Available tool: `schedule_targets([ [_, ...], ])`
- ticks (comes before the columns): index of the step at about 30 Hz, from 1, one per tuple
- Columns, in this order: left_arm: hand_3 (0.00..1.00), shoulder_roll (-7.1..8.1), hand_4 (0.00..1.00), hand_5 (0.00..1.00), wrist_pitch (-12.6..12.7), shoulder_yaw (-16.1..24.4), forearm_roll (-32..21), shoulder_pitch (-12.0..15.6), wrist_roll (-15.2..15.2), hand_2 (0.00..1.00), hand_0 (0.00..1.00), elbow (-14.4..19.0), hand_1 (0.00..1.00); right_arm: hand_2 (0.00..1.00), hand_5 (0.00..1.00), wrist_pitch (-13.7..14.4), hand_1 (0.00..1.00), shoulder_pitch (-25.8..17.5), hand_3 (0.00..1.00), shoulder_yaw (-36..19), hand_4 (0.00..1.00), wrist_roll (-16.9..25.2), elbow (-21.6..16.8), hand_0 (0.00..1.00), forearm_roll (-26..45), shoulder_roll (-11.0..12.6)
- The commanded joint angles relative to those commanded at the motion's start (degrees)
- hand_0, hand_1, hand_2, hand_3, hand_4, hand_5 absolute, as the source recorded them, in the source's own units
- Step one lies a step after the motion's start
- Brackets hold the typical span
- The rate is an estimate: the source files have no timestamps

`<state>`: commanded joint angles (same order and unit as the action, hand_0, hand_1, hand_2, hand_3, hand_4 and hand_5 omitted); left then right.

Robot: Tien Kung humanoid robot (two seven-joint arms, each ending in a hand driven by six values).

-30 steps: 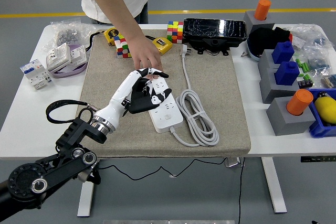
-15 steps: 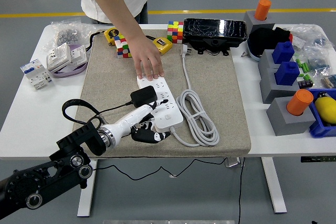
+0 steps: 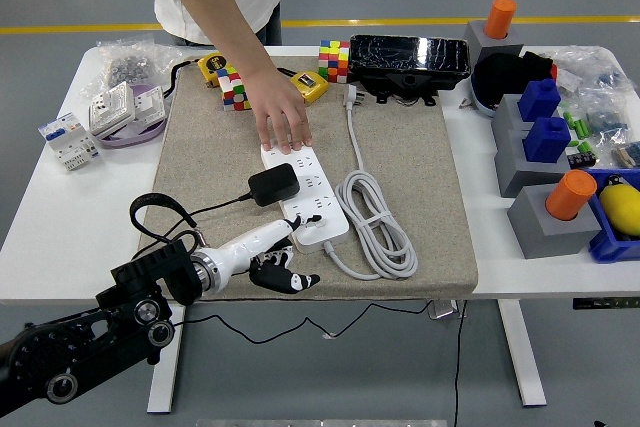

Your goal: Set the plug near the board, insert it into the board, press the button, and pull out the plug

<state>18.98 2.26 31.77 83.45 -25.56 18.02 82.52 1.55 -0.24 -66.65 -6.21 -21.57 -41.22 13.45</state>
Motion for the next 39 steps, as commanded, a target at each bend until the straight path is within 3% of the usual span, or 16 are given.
schedule_targets([
  [19,0.964,-0.56,0.740,0.207,-0.37,-1.29,3.44,-0.57,3.01,0.113,0.087,-1.06,0.054,0.661,0.419,-0.01,0.644,0.05,0.560,0.01,0.898,-0.01,0.01,0.541,0.02,0.03],
  [24,0.951,-0.45,0.739,0.208,0.49,-0.47,2.83,-0.30,1.50,0.113,0.088,-0.18,0.053,0.661,0.420,0.00,0.644,0.02,0.560,-0.01,0.898,0.01,0.01,0.541,0.00,0.01],
  [27,0.951,-0.30,0.739,0.208,2.76,0.58,-0.98,-0.02,-2.86,0.113,0.088,0.45,0.053,0.661,0.420,0.03,0.644,-0.02,0.560,0.00,0.898,0.04,0.01,0.541,0.01,0.00],
  [28,0.623,-0.33,0.738,0.212,4.61,1.03,-2.41,0.05,-5.23,0.142,0.123,0.43,0.061,0.661,0.420,0.02,0.644,-0.05,0.560,0.06,0.898,0.03,0.02,0.542,0.01,0.01],
  [33,0.623,-1.15,0.738,0.212,13.44,2.54,-6.20,-0.47,-15.68,0.142,0.123,-1.59,0.061,0.661,0.420,0.04,0.644,0.03,0.560,0.14,0.898,0.04,0.04,0.542,0.07,-0.02],
  [34,0.574,-1.50,0.731,0.213,15.75,2.75,-6.85,-0.76,-17.87,0.204,0.173,-2.40,0.084,0.661,0.420,0.03,0.644,0.05,0.560,0.15,0.898,0.03,0.05,0.542,0.08,-0.04],
  [36,0.574,-2.43,0.731,0.213,19.53,3.27,-6.54,-1.48,-21.05,0.204,0.173,-4.31,0.084,0.661,0.420,0.02,0.644,0.09,0.560,0.18,0.898,0.03,0.05,0.542,0.11,-0.06],
  [39,0.574,-3.61,0.731,0.213,22.81,3.94,-5.32,-2.42,-23.16,0.204,0.173,-6.77,0.084,0.661,0.420,0.04,0.644,0.15,0.560,0.23,0.898,0.04,0.02,0.542,0.18,-0.03],
])
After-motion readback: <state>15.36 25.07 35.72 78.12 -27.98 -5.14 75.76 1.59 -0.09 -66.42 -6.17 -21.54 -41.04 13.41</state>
